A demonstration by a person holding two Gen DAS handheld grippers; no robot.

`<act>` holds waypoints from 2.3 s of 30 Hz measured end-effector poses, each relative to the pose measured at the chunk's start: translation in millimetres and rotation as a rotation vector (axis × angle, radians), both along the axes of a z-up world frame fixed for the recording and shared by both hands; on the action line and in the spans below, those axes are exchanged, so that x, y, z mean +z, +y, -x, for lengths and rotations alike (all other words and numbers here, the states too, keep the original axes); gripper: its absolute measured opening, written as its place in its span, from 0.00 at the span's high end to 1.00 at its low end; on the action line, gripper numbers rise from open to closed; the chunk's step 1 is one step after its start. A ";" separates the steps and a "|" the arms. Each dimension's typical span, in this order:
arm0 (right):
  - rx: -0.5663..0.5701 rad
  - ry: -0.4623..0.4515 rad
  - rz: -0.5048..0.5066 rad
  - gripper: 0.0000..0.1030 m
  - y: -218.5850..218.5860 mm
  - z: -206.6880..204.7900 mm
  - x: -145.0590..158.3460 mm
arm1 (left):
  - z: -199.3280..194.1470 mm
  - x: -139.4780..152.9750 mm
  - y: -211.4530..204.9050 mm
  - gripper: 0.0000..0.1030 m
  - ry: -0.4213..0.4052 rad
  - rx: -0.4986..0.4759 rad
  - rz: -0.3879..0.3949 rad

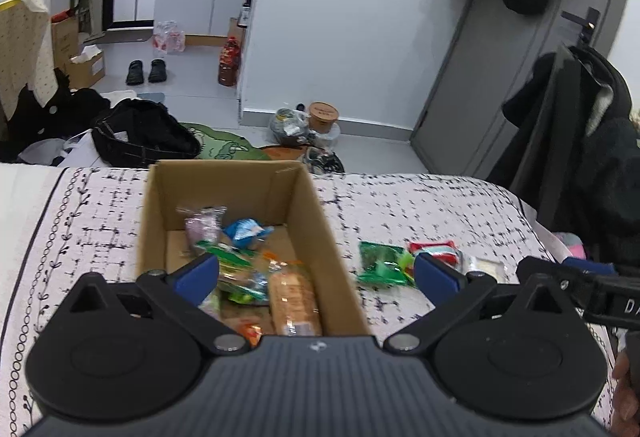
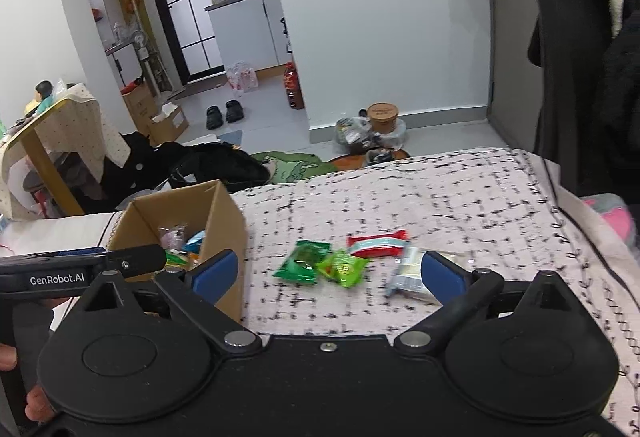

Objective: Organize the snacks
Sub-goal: 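Withdraw both open tools from the box toward the remaining snacks, then grasp the green candy packet with the left tool while the right tool grasps the clear bread packet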

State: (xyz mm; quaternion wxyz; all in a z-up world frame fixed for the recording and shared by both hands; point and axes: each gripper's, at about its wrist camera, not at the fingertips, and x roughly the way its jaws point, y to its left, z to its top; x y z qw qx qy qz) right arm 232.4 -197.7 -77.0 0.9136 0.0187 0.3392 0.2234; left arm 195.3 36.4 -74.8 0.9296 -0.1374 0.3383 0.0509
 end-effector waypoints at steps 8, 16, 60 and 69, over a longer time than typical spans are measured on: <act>-0.060 0.008 -0.002 0.00 -35.6 -0.1 -3.3 | -6.6 -0.3 -29.6 0.00 0.013 -0.076 -0.024; -0.103 0.032 0.005 0.00 -62.8 -5.0 -16.8 | -15.1 -0.3 -54.5 0.00 0.001 -0.127 -0.050; -0.181 0.286 -0.155 0.33 -81.1 -91.2 -101.0 | -138.1 -94.3 -126.3 0.47 0.157 -0.215 -0.036; -0.198 0.302 -0.182 0.33 -76.9 -99.8 -104.7 | -145.3 -111.4 -131.5 0.66 0.180 -0.181 -0.060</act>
